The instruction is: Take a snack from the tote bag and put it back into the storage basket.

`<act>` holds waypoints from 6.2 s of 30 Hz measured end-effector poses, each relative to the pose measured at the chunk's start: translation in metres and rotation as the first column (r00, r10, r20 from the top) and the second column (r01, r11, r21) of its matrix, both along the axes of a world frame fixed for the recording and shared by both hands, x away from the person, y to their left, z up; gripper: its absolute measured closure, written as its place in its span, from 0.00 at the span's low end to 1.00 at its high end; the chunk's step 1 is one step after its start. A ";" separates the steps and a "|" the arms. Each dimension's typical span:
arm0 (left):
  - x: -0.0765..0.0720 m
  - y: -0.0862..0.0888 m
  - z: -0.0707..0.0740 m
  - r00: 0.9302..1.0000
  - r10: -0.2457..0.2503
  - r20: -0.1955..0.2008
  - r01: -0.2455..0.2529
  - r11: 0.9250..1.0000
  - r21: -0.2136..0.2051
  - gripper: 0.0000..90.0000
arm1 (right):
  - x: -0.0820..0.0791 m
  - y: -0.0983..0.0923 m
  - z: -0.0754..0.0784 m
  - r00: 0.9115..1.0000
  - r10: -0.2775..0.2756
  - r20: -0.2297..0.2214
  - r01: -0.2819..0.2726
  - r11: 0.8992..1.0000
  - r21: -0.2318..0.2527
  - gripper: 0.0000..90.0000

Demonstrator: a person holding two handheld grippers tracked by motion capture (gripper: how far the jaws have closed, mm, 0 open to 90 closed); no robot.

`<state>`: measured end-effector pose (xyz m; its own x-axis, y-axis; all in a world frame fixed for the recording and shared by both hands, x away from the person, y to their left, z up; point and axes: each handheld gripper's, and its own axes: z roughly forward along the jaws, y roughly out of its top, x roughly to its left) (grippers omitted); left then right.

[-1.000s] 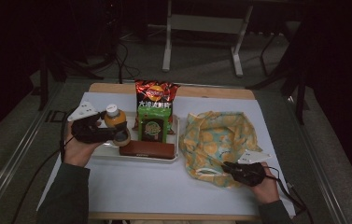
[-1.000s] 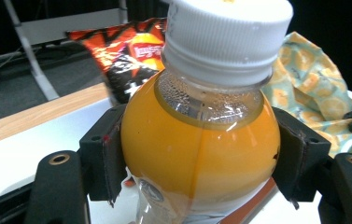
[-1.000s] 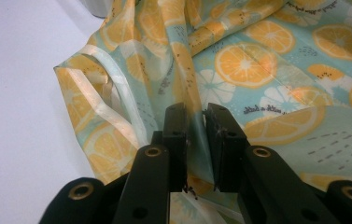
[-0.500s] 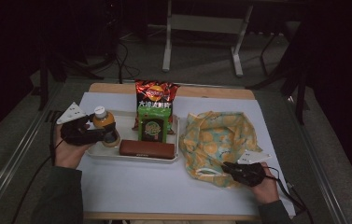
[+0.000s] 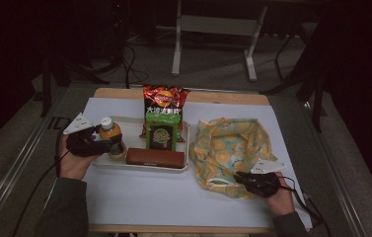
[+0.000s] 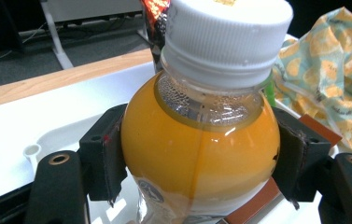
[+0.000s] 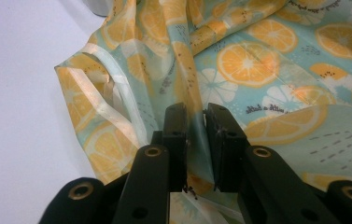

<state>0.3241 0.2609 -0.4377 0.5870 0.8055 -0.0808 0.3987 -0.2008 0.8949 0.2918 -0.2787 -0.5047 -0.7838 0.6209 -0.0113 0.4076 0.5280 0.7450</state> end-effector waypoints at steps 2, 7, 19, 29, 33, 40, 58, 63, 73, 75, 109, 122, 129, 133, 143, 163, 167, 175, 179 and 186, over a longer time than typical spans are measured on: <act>0.000 0.000 -0.002 1.000 -0.004 -0.004 0.004 1.000 0.006 0.33 | 0.000 0.000 0.000 1.000 0.000 0.000 0.000 1.000 0.000 0.87; 0.000 -0.001 -0.012 1.000 -0.016 -0.016 0.016 1.000 0.016 0.33 | 0.000 0.000 0.000 1.000 0.000 0.000 0.000 1.000 -0.001 0.87; -0.002 0.002 -0.026 0.996 -0.086 -0.001 0.086 0.996 0.020 0.32 | 0.000 0.001 -0.001 1.000 0.004 0.000 -0.004 1.000 -0.002 0.87; -0.003 0.000 -0.035 0.996 -0.087 -0.014 0.087 0.995 0.045 0.32 | 0.000 0.001 -0.002 1.000 0.005 -0.004 -0.005 1.000 -0.004 0.86; -0.004 0.003 -0.037 0.998 -0.064 -0.025 0.065 0.998 0.015 0.32 | 0.000 0.001 -0.002 1.000 0.005 -0.005 -0.005 1.000 -0.003 0.86; -0.012 0.000 -0.041 1.000 0.024 -0.012 -0.024 0.999 -0.026 0.31 | 0.000 0.001 -0.002 1.000 0.006 -0.006 -0.006 1.000 -0.004 0.85; -0.021 -0.020 -0.037 0.979 0.204 -0.025 -0.204 0.979 0.014 0.31 | 0.000 0.001 -0.002 1.000 0.007 -0.008 -0.007 1.000 -0.006 0.84; -0.019 -0.017 -0.037 0.987 0.159 -0.025 -0.159 0.987 0.022 0.32 | 0.000 0.001 -0.002 1.000 0.007 -0.008 -0.007 1.000 -0.006 0.85; -0.001 0.000 -0.035 0.997 -0.058 -0.041 0.059 0.998 0.021 0.32 | 0.001 0.002 -0.004 1.000 0.012 -0.012 -0.012 1.000 -0.009 0.84; 0.000 0.002 -0.036 0.997 -0.061 -0.047 0.061 0.998 0.008 0.32 | 0.001 0.002 -0.003 1.000 0.012 -0.014 -0.012 1.000 -0.010 0.84; -0.016 -0.035 -0.032 0.942 0.326 -0.083 -0.330 0.944 -0.031 0.32 | 0.000 0.002 -0.003 1.000 0.004 -0.013 -0.004 1.000 -0.009 0.82; -0.012 -0.025 -0.033 0.970 0.226 -0.085 -0.229 0.973 -0.038 0.32 | 0.001 0.002 -0.004 1.000 0.007 -0.013 -0.007 1.000 -0.012 0.82; -0.011 -0.020 -0.033 0.982 0.167 -0.089 -0.171 0.984 -0.049 0.32 | 0.001 0.003 -0.004 1.000 0.006 -0.015 -0.006 1.000 -0.014 0.83; -0.011 -0.018 -0.034 0.984 0.156 -0.086 -0.161 0.985 -0.056 0.32 | 0.001 0.003 -0.004 1.000 0.006 -0.016 -0.007 1.000 -0.013 0.82; -0.013 -0.011 -0.034 0.988 0.123 -0.099 -0.133 0.986 -0.101 0.27 | 0.001 0.002 -0.004 1.000 0.010 -0.016 -0.010 1.000 -0.013 0.82; -0.047 0.021 -0.019 0.991 0.125 -0.036 -0.127 0.989 -0.073 0.48 | 0.000 0.002 -0.004 1.000 0.009 -0.018 -0.009 1.000 -0.011 0.82; -0.048 0.027 -0.021 0.987 0.152 -0.046 -0.154 0.987 -0.048 0.60 | 0.000 0.002 -0.004 1.000 0.009 -0.018 -0.009 1.000 -0.010 0.82; -0.049 0.032 -0.026 0.979 0.194 -0.059 -0.194 0.981 -0.006 0.80 | 0.000 0.001 -0.003 1.000 0.008 -0.015 -0.008 1.000 -0.009 0.82; -0.047 0.032 -0.030 0.971 0.228 -0.069 -0.226 0.974 0.028 0.93 | 0.000 0.001 -0.003 1.000 0.005 -0.016 -0.005 1.000 -0.013 0.82; -0.045 0.031 -0.038 0.960 0.265 -0.093 -0.260 0.964 0.060 0.99 | 0.001 0.000 -0.003 1.000 0.003 -0.011 -0.003 1.000 -0.015 0.82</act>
<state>0.2791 0.2920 -0.4755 0.3452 0.9345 -0.0867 0.5290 -0.1174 0.8405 0.2924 -0.2788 -0.5080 -0.7861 0.6180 -0.0118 0.4141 0.5407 0.7322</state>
